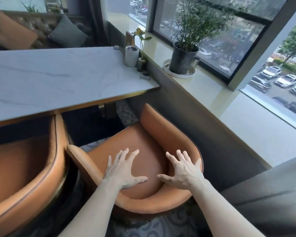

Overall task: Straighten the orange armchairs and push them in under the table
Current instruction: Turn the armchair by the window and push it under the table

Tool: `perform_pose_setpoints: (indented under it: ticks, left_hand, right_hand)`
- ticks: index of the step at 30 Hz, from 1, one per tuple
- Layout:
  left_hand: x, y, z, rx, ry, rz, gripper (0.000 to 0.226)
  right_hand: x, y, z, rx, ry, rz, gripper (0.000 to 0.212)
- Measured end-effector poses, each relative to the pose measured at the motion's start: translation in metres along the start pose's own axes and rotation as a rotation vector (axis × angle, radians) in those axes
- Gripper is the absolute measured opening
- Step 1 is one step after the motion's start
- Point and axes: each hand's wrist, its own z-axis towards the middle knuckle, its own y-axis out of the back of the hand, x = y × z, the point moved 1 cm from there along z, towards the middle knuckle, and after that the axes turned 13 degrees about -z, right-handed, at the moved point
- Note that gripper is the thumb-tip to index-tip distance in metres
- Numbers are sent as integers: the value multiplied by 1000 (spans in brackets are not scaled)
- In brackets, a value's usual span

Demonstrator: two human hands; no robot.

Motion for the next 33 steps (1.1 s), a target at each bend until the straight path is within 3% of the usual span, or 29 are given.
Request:
perform_pose_setpoints:
  ticks: [8, 17, 28, 33]
  left_hand:
    - [-25, -54, 17, 34, 113, -31, 113]
    - [-75, -135, -8, 49, 353, -85, 112]
    - [-93, -222, -12, 33, 387, -150, 109]
    - [-77, -249, -12, -20, 352, -139, 89]
  right_hand:
    - [-40, -31, 37, 63, 120, -30, 109]
    - [-101, -76, 72, 84, 388, -108, 111]
    - [-140, -141, 91, 105, 578, -276, 115]
    - [-132, -166, 95, -29, 617, -333, 85]
